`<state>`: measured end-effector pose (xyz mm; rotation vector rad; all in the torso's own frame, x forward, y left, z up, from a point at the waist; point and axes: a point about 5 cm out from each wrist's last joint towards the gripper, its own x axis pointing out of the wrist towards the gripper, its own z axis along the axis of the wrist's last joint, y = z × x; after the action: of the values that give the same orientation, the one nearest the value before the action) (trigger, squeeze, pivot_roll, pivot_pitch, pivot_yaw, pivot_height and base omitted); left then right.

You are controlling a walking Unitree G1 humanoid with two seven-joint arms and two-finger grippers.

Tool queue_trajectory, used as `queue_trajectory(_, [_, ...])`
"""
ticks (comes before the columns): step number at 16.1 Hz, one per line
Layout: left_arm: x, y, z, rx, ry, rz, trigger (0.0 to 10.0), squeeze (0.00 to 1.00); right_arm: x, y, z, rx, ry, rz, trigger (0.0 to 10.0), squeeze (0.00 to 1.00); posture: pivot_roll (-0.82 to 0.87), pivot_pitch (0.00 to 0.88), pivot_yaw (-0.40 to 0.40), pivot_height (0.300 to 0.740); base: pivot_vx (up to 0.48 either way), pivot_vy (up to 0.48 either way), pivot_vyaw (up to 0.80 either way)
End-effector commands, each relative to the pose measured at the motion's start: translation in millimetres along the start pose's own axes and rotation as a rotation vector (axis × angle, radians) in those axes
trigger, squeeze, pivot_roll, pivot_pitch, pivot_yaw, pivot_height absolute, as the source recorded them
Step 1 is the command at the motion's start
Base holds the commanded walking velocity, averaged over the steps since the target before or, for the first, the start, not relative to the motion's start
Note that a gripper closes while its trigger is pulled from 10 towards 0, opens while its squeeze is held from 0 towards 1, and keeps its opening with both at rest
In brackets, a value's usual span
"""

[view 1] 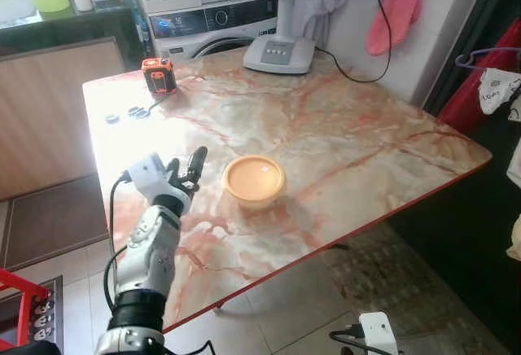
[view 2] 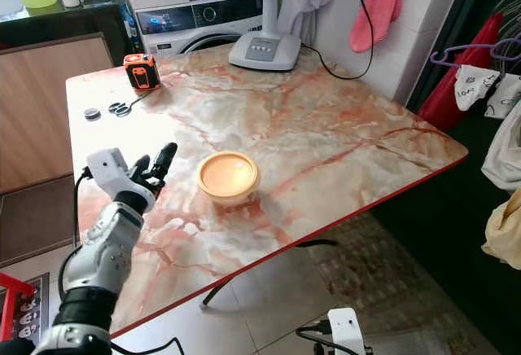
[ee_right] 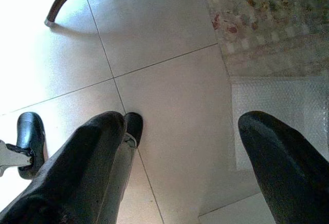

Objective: Restocking fridge

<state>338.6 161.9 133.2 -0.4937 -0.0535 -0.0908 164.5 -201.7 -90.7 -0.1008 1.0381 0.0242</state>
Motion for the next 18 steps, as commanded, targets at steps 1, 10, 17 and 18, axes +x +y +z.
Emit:
queue_trajectory(1, [3.8,-2.7,-3.4,-0.034,0.032,-0.022,10.0,1.0,0.1,-1.1,1.8,-0.013,-0.004,0.0,10.0,0.0,-0.09,0.0,-0.028,0.74,0.0,0.0,0.0])
queue_trajectory(10, [31.3,-21.7,-14.3,-0.027,0.13,-0.051,10.0,0.0,-0.1,-2.0,1.4,-0.017,-0.003,-0.003,10.0,0.0,-0.1,0.0,-0.036,0.74,0.0,0.0,0.0])
queue_trajectory(17, [40.2,-13.3,-24.0,-0.102,0.215,-0.015,10.0,0.0,0.0,-2.3,1.9,-0.018,-0.004,-0.004,10.0,0.0,-0.1,0.0,-0.04,0.74,0.0,0.0,0.0])
queue_trajectory(18, [40.5,-13.0,-25.3,-0.112,0.223,-0.015,10.0,0.0,0.0,-2.5,1.9,-0.018,-0.004,-0.005,10.0,0.0,-0.11,0.0,-0.041,0.74,0.0,0.0,0.0])
